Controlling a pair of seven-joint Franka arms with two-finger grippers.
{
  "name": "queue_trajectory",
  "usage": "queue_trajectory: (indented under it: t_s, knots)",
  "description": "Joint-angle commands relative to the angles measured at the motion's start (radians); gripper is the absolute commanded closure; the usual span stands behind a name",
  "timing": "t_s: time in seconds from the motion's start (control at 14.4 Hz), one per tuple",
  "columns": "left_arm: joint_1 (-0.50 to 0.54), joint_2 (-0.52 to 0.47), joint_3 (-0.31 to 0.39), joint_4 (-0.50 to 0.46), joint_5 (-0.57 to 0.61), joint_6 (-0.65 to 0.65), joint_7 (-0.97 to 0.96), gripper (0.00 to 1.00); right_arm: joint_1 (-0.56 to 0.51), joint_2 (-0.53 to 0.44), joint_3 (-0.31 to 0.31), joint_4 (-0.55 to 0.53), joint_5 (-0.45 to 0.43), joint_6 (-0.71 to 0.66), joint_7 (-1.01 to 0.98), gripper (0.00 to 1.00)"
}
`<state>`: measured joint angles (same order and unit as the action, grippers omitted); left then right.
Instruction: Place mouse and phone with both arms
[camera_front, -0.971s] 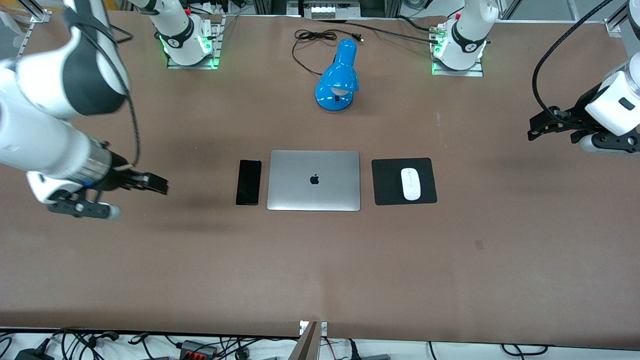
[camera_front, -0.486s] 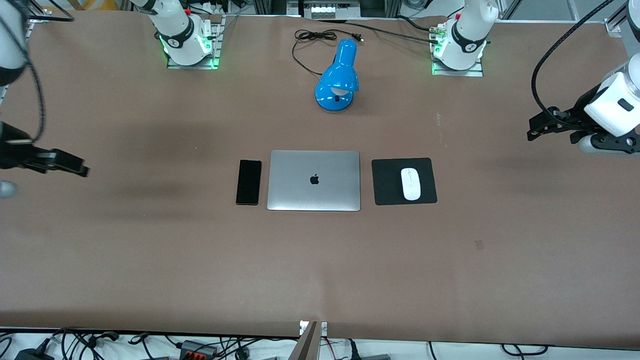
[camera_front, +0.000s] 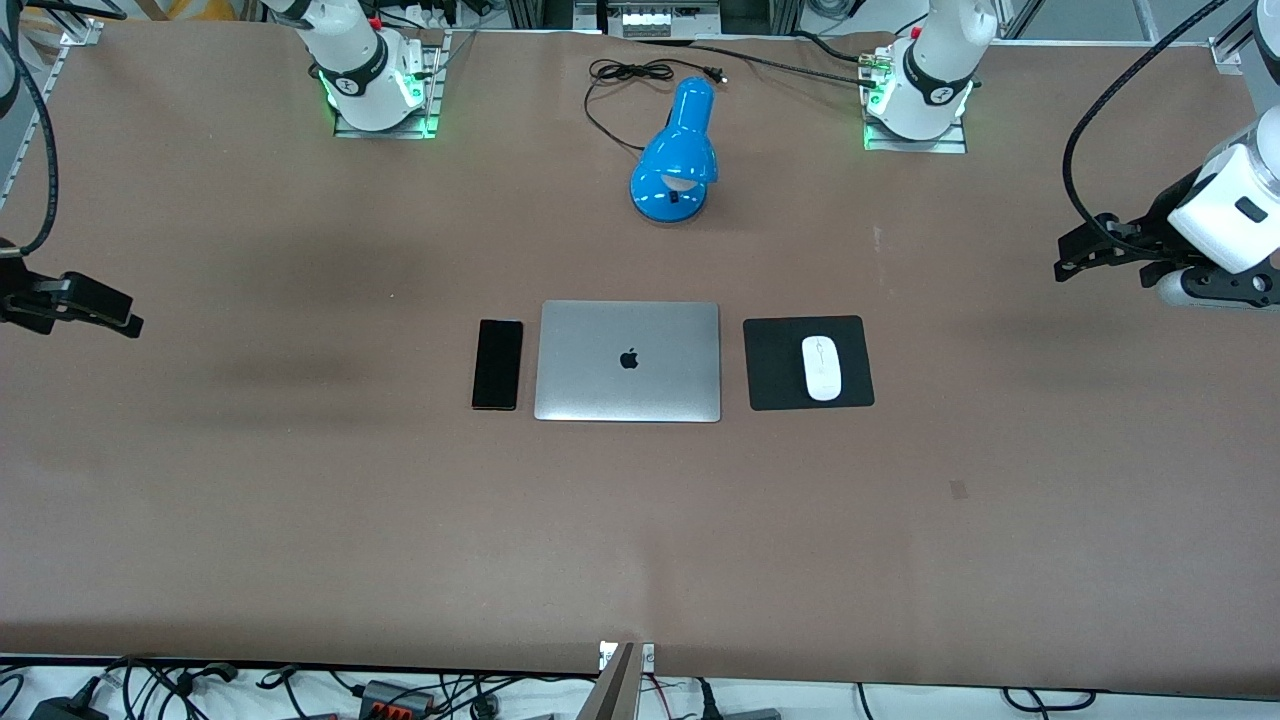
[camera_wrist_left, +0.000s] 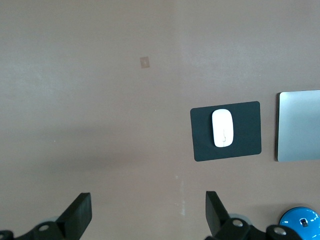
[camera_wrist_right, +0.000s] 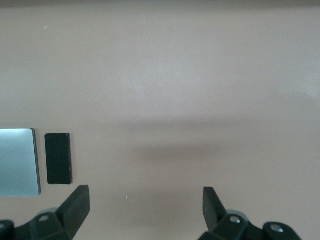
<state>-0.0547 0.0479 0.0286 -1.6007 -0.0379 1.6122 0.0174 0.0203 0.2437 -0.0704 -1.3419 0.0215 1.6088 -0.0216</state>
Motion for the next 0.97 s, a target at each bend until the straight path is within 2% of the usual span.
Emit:
queue_trajectory:
  t_s: [0.0,0.14,0.35,0.9]
  knots:
    - [-0.002,0.01,-0.002,0.027,0.015,-0.018,0.009,0.0,0.004,-0.127,0.008,-0.188,-0.023,0.083,-0.033,0.0]
    - [-0.002,0.01,-0.003,0.027,0.015,-0.02,0.009,0.0,0.001,-0.194,0.008,-0.29,-0.025,0.115,-0.037,0.0]
    - [-0.001,0.01,-0.002,0.025,0.015,-0.02,0.01,0.0,0.003,-0.25,0.008,-0.362,-0.025,0.12,-0.038,0.0]
    - [0.001,0.01,-0.001,0.027,0.015,-0.034,0.013,0.0,-0.003,-0.235,0.001,-0.341,-0.014,0.117,-0.038,0.0]
